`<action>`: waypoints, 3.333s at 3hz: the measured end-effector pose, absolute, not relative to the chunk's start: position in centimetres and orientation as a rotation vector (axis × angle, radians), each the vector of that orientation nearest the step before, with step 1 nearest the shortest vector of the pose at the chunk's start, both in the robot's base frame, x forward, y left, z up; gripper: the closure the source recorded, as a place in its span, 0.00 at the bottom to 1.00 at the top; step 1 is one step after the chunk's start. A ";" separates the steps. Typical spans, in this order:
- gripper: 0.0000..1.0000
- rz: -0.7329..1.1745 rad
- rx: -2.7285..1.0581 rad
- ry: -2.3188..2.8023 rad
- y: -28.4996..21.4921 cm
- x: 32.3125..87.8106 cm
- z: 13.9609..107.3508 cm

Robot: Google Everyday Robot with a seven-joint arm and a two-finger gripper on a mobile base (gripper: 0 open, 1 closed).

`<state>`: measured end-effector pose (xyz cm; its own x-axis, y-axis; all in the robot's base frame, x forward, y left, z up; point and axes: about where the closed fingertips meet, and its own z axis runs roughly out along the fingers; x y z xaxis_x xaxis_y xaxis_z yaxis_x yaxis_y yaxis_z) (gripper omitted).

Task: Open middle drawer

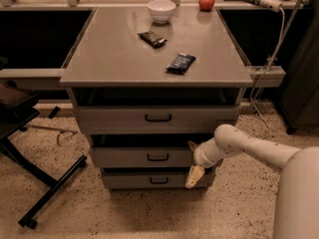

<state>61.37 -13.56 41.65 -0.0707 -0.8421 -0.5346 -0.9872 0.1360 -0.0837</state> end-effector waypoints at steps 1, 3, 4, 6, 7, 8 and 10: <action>0.00 0.565 -1.840 1.989 -13.9 56.7 42.5; 0.00 0.712 -1.850 1.991 -13.6 52.6 43.2; 0.00 0.758 -1.856 1.999 -13.0 51.9 42.5; 0.00 0.794 -1.837 2.017 -12.9 50.5 43.0; 0.00 0.794 -1.837 2.017 -12.9 50.5 43.0; 0.00 0.830 -1.834 2.010 -12.5 49.5 42.8; 0.00 0.867 -1.674 2.025 -11.4 46.2 44.1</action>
Offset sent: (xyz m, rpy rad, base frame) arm -0.1295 0.0004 0.0299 0.1048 0.2999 0.1297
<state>46.15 -11.43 44.14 -0.2235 -0.7401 -0.6343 -0.9698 0.1037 0.2208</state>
